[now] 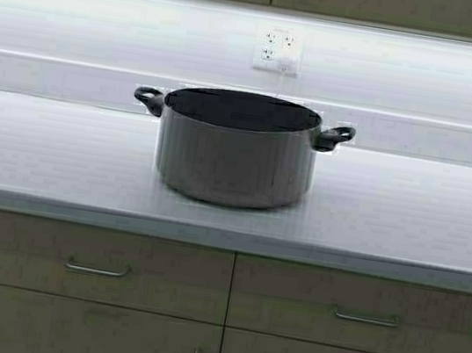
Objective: Open the cabinet, put the pot inside, then close it
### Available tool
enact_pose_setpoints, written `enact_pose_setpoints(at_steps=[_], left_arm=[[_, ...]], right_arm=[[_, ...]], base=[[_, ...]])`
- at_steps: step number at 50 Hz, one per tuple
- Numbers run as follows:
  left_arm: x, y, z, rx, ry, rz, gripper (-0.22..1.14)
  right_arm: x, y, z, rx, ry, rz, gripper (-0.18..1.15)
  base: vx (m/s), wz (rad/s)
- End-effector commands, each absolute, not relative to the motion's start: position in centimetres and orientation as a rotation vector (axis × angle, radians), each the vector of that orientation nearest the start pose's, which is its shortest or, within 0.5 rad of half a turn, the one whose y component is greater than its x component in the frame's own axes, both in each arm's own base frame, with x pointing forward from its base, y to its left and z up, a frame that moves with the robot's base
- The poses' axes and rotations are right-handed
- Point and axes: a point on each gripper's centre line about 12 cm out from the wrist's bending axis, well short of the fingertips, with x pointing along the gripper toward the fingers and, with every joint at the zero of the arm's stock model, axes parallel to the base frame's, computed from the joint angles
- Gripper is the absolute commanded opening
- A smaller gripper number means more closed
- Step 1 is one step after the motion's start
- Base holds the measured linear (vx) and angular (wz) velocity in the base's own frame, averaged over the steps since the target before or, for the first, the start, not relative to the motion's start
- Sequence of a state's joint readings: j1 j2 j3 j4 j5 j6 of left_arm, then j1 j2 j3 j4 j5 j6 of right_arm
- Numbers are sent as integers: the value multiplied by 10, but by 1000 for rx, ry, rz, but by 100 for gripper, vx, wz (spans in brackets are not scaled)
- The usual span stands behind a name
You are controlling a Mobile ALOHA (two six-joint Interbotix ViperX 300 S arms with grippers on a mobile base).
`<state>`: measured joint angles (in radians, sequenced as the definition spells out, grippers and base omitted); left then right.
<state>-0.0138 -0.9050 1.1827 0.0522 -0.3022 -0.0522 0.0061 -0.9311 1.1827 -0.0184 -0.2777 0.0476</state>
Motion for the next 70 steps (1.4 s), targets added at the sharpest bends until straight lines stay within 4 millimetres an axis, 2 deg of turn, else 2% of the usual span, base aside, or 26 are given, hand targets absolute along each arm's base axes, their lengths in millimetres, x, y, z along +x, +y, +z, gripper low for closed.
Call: enact_pose_setpoints(at_steps=[1, 14, 29, 33, 35, 37, 40, 44, 46, 48, 50, 52, 55, 59, 64, 70], left_arm=[[213, -5, 281, -3, -19, -29, 3], [213, -5, 281, -1, -18, -29, 3], [210, -4, 277, -7, -9, -28, 3], [208, -5, 274, -10, -4, -31, 4], [207, -7, 273, -13, -4, -40, 7], [206, -10, 271, -15, 4, -57, 13], [204, -18, 271, -2, 14, -97, 30], [202, -32, 270, 17, 58, -165, 67], [200, -40, 270, 21, 82, -204, 89], [199, -49, 271, 22, 94, -248, 106], [196, -61, 273, 20, 94, -305, 112], [193, -72, 276, 16, 84, -364, 107], [190, -89, 283, 13, 61, -443, 99], [191, -108, 290, 8, 40, -522, 100], [203, -126, 291, 5, 40, -565, 101], [230, -151, 296, -11, -2, -597, 101]], right_arm=[[205, 2, 286, 27, -37, 15, 6], [204, 2, 282, 28, -1, 14, 6], [204, 2, 288, 28, -10, 14, 6], [204, 4, 286, 45, 2, 20, 9], [204, 8, 285, 46, 13, 40, 17], [204, 14, 283, 48, 34, 70, 29], [205, 26, 282, 52, 63, 124, 57], [203, 42, 284, 42, 74, 203, 102], [200, 50, 288, 44, 63, 245, 114], [198, 59, 293, 52, 48, 289, 111], [196, 68, 298, 53, 40, 334, 105], [195, 78, 302, 52, 34, 379, 100], [195, 91, 307, 55, 30, 437, 101], [202, 111, 314, 62, 13, 503, 102], [215, 136, 320, 74, -32, 566, 102], [236, 163, 329, 90, -96, 607, 102]], base=[[32, 2], [33, 7], [24, 2], [18, -5], [15, -4], [13, -1], [11, 0], [9, 1], [7, 2], [5, 2], [5, 2], [4, 2], [4, 2], [3, 1], [1, 0], [0, 0]])
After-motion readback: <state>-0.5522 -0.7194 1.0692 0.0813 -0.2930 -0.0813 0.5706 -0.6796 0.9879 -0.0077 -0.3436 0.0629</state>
